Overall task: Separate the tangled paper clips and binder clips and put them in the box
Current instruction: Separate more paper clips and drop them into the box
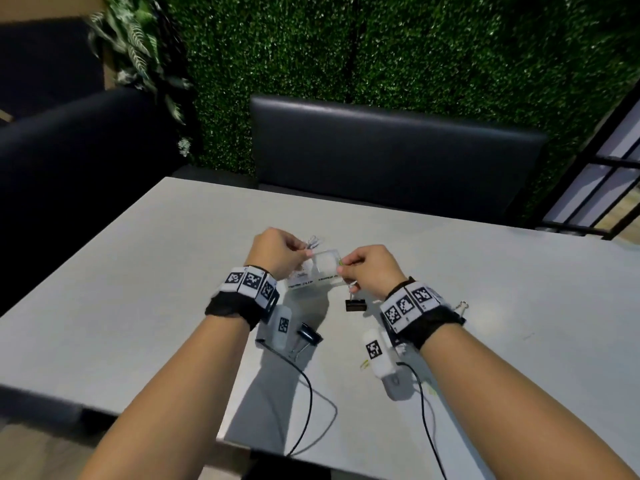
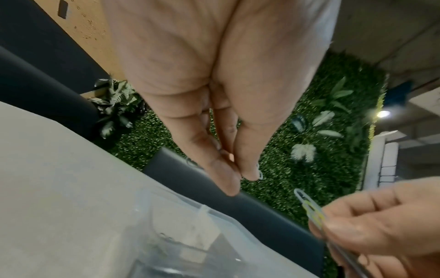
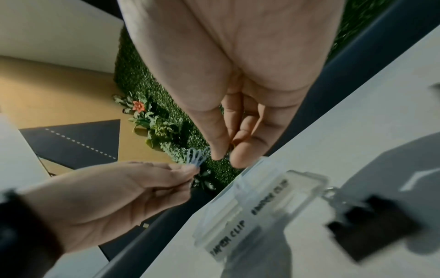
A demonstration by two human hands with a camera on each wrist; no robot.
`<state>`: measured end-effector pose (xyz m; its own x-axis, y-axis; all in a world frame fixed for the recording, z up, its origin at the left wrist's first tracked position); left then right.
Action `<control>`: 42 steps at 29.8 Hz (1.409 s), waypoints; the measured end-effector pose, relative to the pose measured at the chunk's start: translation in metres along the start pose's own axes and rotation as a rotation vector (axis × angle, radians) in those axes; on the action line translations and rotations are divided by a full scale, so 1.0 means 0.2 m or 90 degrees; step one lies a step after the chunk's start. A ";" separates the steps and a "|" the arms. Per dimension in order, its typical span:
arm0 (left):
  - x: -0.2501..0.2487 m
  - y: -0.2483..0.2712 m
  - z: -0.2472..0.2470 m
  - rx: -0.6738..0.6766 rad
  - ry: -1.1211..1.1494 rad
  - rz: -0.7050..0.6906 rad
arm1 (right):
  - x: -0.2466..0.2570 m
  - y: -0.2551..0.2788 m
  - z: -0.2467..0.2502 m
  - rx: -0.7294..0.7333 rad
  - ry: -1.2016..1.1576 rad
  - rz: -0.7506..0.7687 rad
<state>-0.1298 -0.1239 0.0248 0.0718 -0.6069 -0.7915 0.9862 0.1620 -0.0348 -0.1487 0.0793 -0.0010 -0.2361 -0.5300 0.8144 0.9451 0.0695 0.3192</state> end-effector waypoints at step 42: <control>-0.16 0.59 -0.82 0.424 -0.410 -0.271 | -0.74 0.51 0.33 0.083 0.394 0.056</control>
<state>-0.0394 0.0426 -0.0532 -0.4317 -0.8484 -0.3065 0.8170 -0.5117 0.2658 -0.0329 0.2211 -0.0580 0.0515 -0.9051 0.4222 0.9103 0.2165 0.3530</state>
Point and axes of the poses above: each hand's wrist, its own y-axis away from the middle knuckle, its own z-axis out of the back of the hand, x = y × z, the point moved 9 cm from there along -y, towards the middle knuckle, and after that the axes turned 7 degrees about -z, right-handed, at the moved point
